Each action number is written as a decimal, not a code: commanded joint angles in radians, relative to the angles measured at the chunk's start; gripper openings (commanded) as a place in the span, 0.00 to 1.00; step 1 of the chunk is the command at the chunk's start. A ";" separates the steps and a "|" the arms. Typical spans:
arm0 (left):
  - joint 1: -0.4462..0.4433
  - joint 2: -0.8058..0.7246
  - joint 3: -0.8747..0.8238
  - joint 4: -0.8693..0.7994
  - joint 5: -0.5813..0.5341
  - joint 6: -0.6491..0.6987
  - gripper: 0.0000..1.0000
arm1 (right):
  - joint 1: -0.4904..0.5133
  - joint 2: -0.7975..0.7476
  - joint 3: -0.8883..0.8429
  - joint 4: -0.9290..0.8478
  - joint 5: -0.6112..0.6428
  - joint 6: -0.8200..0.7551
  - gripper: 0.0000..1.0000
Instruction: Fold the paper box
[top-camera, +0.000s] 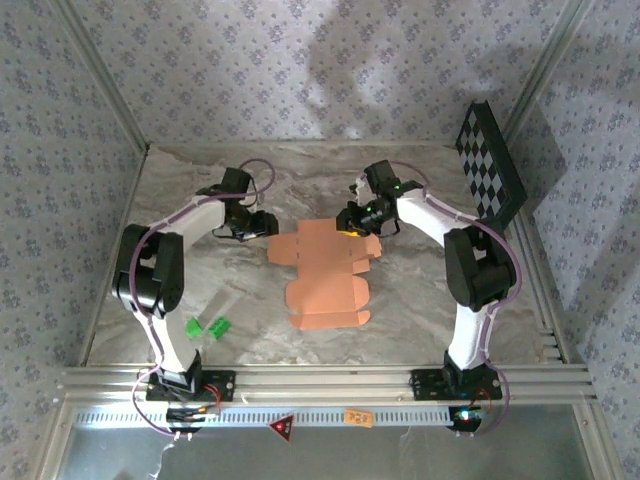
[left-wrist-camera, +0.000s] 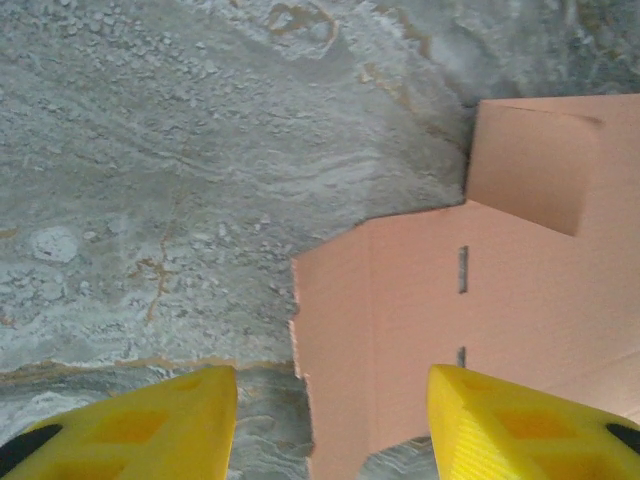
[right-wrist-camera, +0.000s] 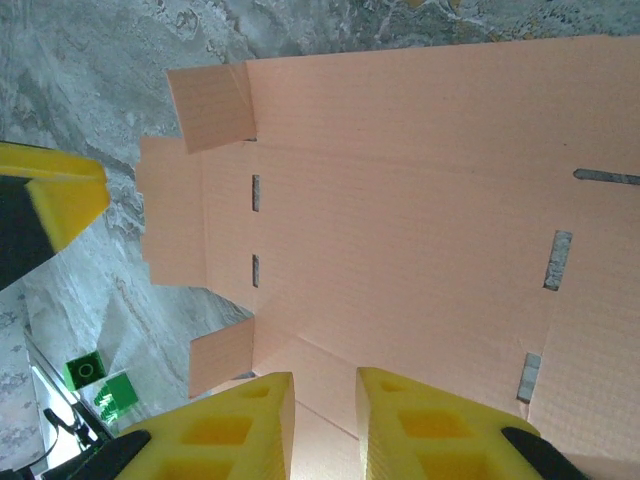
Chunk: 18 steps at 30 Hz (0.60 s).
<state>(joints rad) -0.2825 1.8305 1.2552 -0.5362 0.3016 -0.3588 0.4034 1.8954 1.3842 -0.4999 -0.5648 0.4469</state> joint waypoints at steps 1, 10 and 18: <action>0.013 0.045 0.009 0.008 0.017 0.028 0.52 | 0.001 -0.039 -0.013 -0.018 0.009 -0.017 0.25; 0.014 0.144 0.076 0.023 0.102 0.027 0.44 | 0.002 -0.035 -0.009 -0.019 0.004 -0.023 0.25; 0.011 0.157 0.080 0.039 0.142 0.016 0.33 | 0.002 -0.030 0.001 -0.037 0.005 -0.030 0.25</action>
<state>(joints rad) -0.2687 1.9678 1.3132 -0.4992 0.4065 -0.3489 0.4042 1.8900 1.3834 -0.5022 -0.5640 0.4351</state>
